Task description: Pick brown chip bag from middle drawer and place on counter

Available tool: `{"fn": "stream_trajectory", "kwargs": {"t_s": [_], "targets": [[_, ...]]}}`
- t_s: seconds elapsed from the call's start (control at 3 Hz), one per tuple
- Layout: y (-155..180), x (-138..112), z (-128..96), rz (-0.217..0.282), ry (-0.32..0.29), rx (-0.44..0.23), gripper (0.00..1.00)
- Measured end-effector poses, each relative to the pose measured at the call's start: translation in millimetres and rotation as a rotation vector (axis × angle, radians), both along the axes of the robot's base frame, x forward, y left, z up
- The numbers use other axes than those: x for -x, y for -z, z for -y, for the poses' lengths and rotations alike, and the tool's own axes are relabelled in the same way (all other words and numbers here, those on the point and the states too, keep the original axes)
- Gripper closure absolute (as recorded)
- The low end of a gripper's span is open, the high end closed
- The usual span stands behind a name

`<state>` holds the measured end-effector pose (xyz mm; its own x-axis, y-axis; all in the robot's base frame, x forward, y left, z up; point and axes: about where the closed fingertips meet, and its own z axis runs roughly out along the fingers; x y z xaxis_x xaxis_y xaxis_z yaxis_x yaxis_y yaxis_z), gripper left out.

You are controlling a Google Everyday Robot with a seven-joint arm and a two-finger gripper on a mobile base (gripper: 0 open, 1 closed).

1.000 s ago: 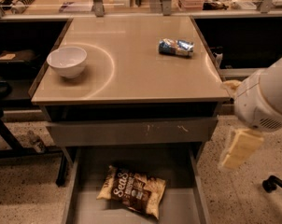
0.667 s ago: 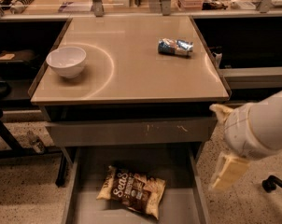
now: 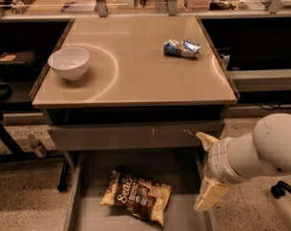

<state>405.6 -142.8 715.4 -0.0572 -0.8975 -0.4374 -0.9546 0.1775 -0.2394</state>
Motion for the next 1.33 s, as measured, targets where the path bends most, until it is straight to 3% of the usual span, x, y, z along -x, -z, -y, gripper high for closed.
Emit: {"fn": "stream_trajectory", "kwargs": {"t_s": [0.33, 0.67, 1.33], "targets": [[1, 0, -1, 0.011, 0.006, 0.013, 0.0], [41, -2, -17, -0.018, 0.013, -0.01, 0.0], [136, -14, -60, -0.062, 0.023, -0.132, 0.0]]}}
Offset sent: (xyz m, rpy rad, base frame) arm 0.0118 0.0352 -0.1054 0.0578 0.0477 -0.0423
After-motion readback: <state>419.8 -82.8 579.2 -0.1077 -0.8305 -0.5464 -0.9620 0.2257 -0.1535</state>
